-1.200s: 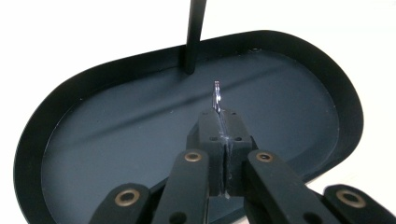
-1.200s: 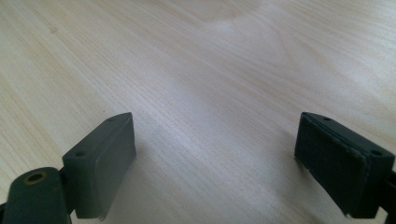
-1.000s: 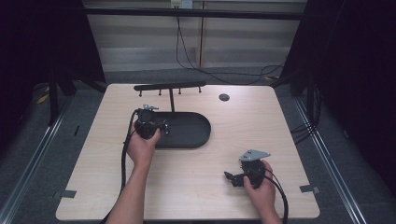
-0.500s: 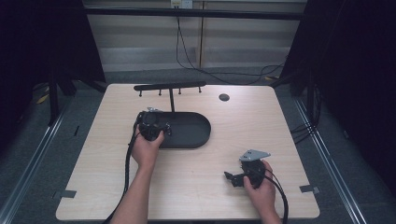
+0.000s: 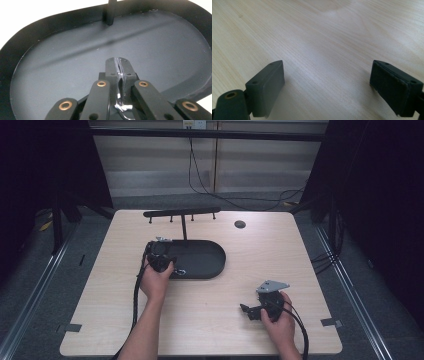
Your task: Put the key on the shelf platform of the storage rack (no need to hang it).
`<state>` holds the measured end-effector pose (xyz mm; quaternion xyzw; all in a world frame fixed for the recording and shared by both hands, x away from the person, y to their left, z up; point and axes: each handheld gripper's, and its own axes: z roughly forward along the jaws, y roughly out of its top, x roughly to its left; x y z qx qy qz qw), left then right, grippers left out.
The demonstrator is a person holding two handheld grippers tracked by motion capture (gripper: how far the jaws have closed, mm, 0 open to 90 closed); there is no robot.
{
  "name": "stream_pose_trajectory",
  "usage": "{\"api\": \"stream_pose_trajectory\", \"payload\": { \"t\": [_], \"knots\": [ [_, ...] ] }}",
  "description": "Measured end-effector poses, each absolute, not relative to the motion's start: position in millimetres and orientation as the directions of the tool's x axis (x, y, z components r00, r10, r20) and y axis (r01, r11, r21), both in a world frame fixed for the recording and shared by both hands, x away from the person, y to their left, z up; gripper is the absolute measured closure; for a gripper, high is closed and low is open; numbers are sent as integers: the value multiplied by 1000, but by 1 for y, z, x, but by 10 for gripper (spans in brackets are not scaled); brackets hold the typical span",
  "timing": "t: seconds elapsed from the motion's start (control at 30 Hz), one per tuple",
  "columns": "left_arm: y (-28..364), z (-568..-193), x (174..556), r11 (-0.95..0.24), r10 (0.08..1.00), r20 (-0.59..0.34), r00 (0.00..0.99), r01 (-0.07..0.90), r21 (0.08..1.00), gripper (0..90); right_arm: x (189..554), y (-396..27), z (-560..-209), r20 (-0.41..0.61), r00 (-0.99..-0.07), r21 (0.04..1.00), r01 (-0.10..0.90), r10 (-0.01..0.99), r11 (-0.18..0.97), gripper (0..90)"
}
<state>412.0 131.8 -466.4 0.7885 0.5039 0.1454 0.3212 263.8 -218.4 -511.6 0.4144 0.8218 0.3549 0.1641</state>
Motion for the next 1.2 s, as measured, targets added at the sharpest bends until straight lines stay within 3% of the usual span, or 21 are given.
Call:
{"api": "stream_pose_trajectory", "payload": {
  "t": [0.3,0.73,1.2],
  "knots": [
    [138,-468,410,-274,893,-97,440,701,658,789,264,-218,-512,24,-603,719,565,798,405,117],
    [149,-464,406,-221,895,-145,421,703,676,462,264,-218,-512,25,-602,719,565,798,404,117],
    [152,-457,400,-239,882,-147,448,693,680,284,264,-218,-512,25,-602,719,565,798,404,117]
  ]
}}
